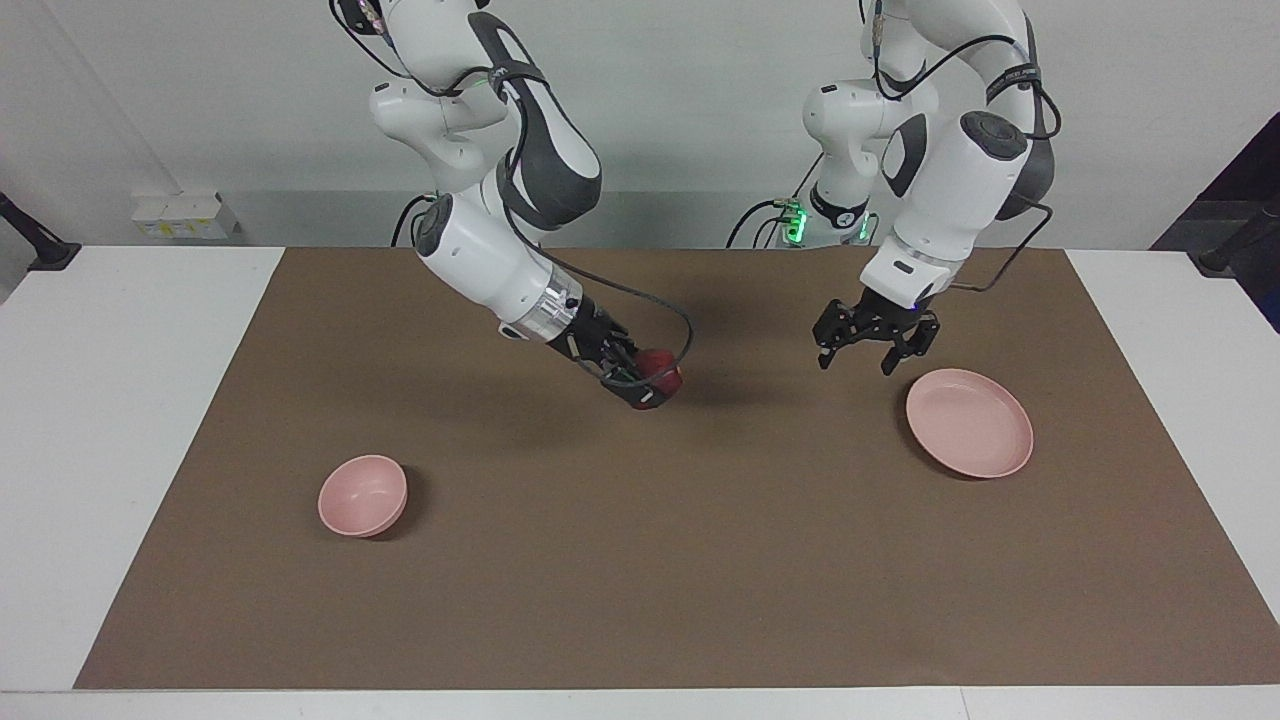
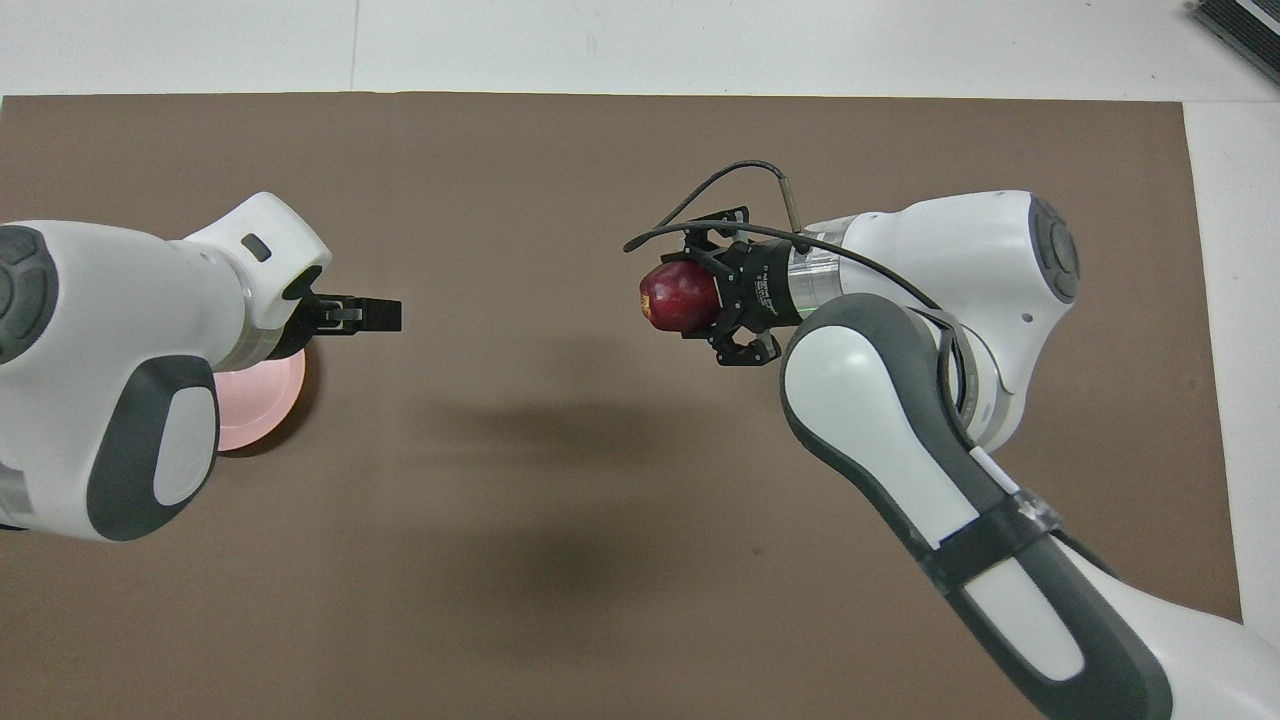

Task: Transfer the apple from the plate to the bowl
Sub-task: 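Carry the apple with the right gripper over the pink bowl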

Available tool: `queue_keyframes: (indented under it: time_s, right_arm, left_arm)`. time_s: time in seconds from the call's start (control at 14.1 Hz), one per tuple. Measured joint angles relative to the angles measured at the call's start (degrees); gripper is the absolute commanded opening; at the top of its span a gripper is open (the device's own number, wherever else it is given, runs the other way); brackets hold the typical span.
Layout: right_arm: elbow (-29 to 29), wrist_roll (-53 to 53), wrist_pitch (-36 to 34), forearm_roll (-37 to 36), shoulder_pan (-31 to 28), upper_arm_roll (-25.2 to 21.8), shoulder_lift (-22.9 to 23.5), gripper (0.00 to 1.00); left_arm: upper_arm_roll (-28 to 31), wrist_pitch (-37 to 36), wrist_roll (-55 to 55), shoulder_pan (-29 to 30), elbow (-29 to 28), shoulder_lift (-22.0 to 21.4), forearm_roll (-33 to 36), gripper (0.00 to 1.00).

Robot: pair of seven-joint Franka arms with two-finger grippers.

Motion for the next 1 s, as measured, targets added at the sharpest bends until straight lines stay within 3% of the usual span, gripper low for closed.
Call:
queue_keyframes:
  time_s: [0.28,0.71,1.0]
  right_arm:
    - [0.5,-8.8,-2.8,-10.0,-3.5,-0.1,0.0,0.00]
    - [0.6,-27.5,-7.0,-22.0,-11.8,-0.2,0.0,0.00]
    - [0.3,-42.6,-6.1,-27.2,-18.8,-0.3,0.1,0.00]
  left_arm:
    - [0.1,-6.4,3.4,1.7,4.9,-0.1,1.1,1.00]
    - [0.9,-20.4,10.5,5.4,16.6,-0.2,1.1,1.00]
    - [10.4,-30.5,14.5,0.3,23.6,-0.4,1.1,1.00]
